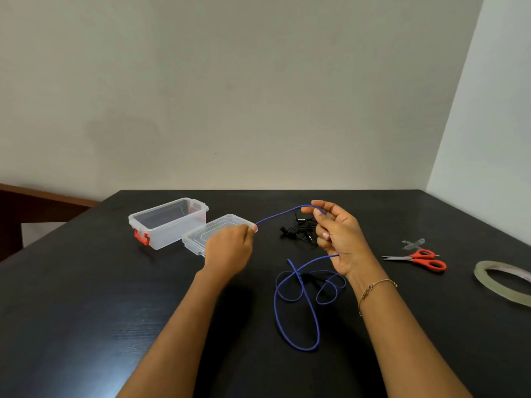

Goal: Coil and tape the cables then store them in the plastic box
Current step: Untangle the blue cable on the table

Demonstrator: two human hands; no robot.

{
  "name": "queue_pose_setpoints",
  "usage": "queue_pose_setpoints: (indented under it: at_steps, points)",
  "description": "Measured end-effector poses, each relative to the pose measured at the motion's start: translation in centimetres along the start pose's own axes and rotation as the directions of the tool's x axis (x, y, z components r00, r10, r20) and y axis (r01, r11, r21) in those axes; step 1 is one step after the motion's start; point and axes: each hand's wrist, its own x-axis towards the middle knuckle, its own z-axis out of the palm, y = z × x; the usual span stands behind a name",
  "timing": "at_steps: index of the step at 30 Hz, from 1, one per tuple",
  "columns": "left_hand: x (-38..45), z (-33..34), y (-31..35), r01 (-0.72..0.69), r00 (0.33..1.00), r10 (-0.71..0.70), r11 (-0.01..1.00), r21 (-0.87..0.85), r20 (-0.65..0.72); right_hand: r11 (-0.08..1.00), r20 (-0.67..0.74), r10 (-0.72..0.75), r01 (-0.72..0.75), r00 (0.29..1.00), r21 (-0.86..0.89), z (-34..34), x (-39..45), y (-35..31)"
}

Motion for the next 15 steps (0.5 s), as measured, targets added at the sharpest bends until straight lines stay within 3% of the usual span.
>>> queue_pose_setpoints:
  at_steps: [5, 9, 12, 15]
  points:
    - [0.6, -0.6, -1.2, 0.261, 0.946, -0.285, 0.952, -0.161, -0.152, 0.991, 0.004, 0.074, -0.073, 0.997, -0.113, -0.6, -0.1, -0.1]
    - [1.1, -0.6, -1.4, 0.384, 0.894, -0.441, 0.849, -0.361, -0.085, 0.990, -0.049, 0.120, -0.116, 0.992, 0.079, -0.6, 0.2, -0.2]
    - [1.2, -0.3, -1.5, 0.396, 0.908, -0.418, 0.838, -0.375, 0.026, 0.980, -0.031, 0.114, -0.107, 0.993, 0.169, -0.5, 0.2, -0.3]
    - [0.6, -0.3, -0.8, 0.329, 0.940, -0.340, 0.907, -0.263, 0.003, 0.996, 0.026, 0.066, -0.067, 0.997, 0.063, 0.0, 0.0, 0.0]
